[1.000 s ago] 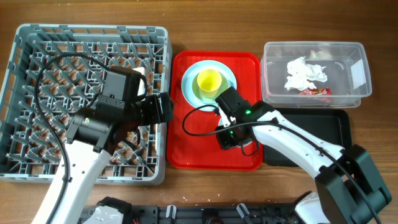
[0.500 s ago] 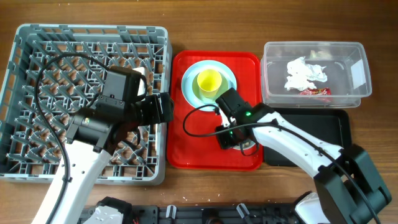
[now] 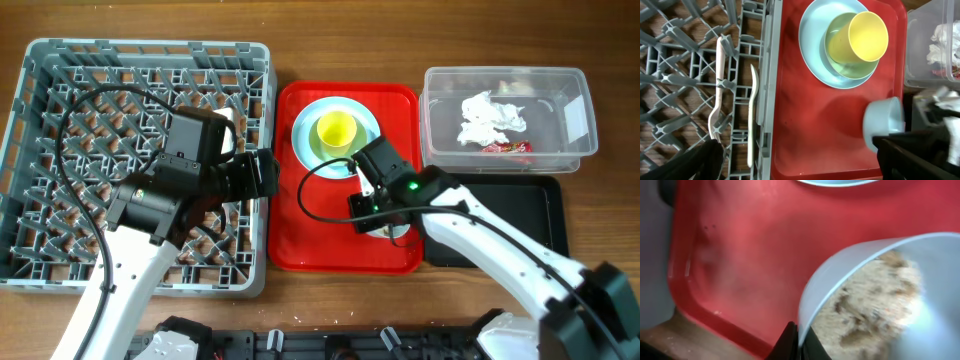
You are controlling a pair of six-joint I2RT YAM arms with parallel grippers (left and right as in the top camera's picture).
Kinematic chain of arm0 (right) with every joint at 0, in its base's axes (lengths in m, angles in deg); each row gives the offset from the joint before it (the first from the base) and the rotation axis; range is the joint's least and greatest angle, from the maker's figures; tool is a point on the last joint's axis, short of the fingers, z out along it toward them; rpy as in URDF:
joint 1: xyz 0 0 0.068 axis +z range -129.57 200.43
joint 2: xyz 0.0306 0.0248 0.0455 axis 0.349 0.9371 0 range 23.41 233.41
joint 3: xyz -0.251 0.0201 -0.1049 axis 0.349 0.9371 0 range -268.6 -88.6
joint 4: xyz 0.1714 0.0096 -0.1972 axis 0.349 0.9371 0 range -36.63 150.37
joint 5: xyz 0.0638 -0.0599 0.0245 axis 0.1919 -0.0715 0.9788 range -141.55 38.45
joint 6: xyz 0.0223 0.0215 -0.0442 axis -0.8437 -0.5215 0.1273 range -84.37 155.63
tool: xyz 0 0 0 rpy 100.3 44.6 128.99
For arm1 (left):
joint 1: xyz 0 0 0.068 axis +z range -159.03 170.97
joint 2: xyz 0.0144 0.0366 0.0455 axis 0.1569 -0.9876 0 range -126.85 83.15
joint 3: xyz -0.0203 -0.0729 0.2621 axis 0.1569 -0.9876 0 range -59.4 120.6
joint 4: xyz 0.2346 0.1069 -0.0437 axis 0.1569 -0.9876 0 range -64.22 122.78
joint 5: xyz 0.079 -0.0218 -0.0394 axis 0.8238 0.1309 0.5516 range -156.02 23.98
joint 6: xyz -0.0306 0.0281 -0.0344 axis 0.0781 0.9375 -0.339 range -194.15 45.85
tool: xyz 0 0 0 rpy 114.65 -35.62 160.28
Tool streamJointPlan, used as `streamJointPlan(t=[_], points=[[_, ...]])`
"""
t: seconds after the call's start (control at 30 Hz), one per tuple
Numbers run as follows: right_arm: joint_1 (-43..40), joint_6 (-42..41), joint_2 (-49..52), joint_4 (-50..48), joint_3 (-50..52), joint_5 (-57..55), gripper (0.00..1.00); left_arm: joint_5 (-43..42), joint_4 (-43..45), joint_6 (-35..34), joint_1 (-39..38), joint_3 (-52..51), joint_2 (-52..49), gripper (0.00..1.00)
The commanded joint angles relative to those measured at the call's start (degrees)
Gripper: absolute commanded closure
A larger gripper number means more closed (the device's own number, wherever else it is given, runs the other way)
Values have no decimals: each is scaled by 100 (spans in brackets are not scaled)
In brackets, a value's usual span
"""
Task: Sort waste into correct bins and load items into the dishwasher rack
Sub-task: 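Grasp the rim of the light-blue rice bowl with the right gripper, then tip the rice out of the bowl onto the black tray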
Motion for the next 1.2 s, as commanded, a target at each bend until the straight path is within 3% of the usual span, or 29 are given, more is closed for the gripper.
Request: streamJointPlan(t=[0.0,0.2,0.37,0.5,0.6,0.7,0.87,1.17], points=[[17,-63,-708,221,-136,-50,96,37,13,-74,-15,48,-4,0],[-271,-219,-2028,1036,-136,-407,96,37,13,-72,-15,48,-4,0],[-1818,181,-2636,1279,-133,92,96,37,13,-74,-15,48,-4,0],[-4068,1167,-2457,1491,-105,1202,96,37,13,-72,-15,48,-4,0],[-5510,1777,-2092,1530,-79,2824,96,37,13,-72,-15,48,-4,0],[-6113,2122,-1696,1644,-76,3486,96,37,13,-74,-15,48,-4,0],[-6931,3110,-863,1923,-2,5584,96,37,13,-72,-15,48,-4,0],[-8063,3086,-800,1040,1266,6763,96,37,13,-72,-15,48,-4,0]])
